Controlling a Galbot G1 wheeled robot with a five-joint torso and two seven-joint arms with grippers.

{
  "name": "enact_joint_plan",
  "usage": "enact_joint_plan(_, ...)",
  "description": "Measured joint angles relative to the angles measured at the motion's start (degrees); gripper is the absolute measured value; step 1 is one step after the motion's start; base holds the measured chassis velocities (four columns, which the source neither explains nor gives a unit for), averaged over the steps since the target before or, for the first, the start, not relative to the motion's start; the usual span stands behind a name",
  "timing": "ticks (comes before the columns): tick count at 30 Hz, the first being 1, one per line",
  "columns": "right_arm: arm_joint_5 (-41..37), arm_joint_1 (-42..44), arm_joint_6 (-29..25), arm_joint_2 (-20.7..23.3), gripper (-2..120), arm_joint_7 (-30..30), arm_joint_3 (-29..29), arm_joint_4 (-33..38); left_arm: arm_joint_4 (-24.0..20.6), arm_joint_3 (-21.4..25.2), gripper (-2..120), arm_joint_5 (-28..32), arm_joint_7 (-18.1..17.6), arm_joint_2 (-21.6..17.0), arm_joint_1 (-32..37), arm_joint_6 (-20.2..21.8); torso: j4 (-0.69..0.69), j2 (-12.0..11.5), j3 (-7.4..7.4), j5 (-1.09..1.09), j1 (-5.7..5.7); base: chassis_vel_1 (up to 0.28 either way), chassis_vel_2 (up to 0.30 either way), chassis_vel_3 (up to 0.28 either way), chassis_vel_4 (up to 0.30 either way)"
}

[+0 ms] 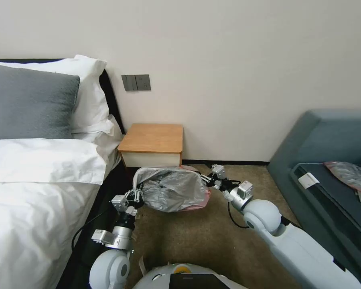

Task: Pick up the garbage bag from the table and place it over the trash can.

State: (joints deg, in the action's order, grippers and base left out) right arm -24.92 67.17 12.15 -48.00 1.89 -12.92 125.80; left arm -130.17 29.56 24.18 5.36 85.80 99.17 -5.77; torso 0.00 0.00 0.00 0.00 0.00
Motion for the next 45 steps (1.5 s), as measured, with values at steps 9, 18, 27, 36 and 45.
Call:
enact_joint_plan(9,16.5,3.3,1.0,-3.3,97,-1.3,-2.7,6.3,-0.3,0.2,3,0.8,-4.1,0.5,0.2,3.2,0.00,0.0,0.00,0.00,0.00,0.000,0.000,0.000,0.000)
enact_joint_plan(18,25.8,5.8,2.9,-5.8,100,-3.8,-4.0,8.9,0.4,0.2,3,1.3,-4.6,0.7,-0.2,3.9,0.00,0.0,0.00,0.00,0.00,0.000,0.000,0.000,0.000)
enact_joint_plan(27,6.3,13.0,5.9,-10.3,100,-10.7,-4.0,16.9,1.0,0.5,3,3.6,-5.3,1.1,-0.4,4.0,0.00,0.0,0.00,-0.03,0.00,0.000,0.000,0.000,0.000)
enact_joint_plan(36,-11.6,24.5,3.6,-18.5,100,-16.2,-2.4,17.7,0.1,0.7,3,8.5,-6.9,1.4,-0.4,5.1,-0.01,0.0,-0.01,-0.01,0.00,0.000,0.000,0.000,0.000)
enact_joint_plan(45,-24.8,29.9,-1.9,-27.9,100,-15.0,0.1,17.6,-0.1,1.6,3,11.5,-7.9,1.9,-0.6,5.2,0.00,0.0,-0.01,-0.01,0.00,0.000,0.000,0.000,0.000)
